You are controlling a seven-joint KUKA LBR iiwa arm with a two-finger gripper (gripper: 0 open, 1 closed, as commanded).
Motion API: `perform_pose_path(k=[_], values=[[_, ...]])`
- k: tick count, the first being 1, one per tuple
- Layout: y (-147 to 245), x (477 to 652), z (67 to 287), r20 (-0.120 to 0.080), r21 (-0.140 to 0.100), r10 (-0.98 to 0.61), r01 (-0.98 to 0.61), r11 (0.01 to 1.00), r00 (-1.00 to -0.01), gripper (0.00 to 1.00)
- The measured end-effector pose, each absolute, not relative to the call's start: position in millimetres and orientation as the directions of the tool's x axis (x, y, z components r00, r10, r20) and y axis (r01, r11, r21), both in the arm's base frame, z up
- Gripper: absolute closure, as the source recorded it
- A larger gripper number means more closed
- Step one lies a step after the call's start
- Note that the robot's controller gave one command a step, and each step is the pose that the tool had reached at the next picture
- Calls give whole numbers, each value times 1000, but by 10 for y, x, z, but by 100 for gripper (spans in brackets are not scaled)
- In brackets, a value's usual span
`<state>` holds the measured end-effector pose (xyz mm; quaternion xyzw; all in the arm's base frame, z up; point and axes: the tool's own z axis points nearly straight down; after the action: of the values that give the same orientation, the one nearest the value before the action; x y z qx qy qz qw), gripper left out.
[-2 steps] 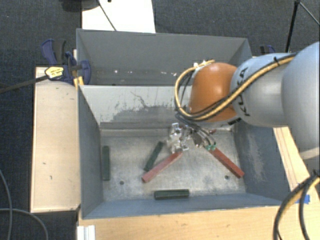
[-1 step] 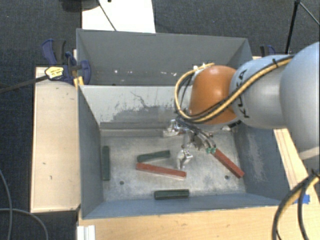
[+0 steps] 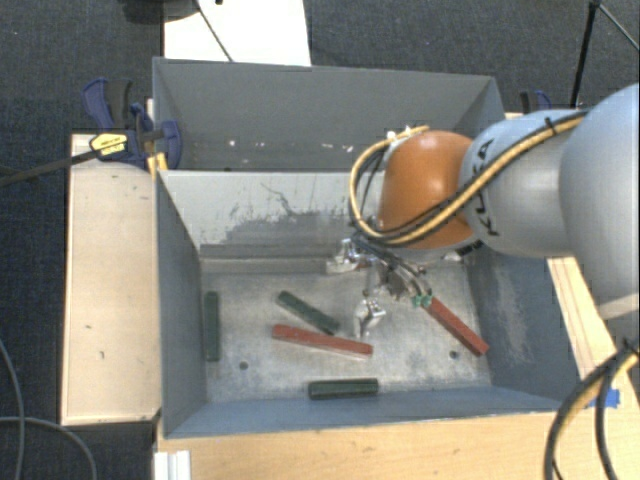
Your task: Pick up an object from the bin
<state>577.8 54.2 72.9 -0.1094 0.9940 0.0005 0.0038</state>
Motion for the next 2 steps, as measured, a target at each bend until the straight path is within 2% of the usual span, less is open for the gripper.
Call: perform_pose_path(k=[1,2], values=[[1130,5536,744,-12,4,-1,-1,1000,-1000,100],[1124,5511,722,-4,2,-2,-2,1000,-1000,0]])
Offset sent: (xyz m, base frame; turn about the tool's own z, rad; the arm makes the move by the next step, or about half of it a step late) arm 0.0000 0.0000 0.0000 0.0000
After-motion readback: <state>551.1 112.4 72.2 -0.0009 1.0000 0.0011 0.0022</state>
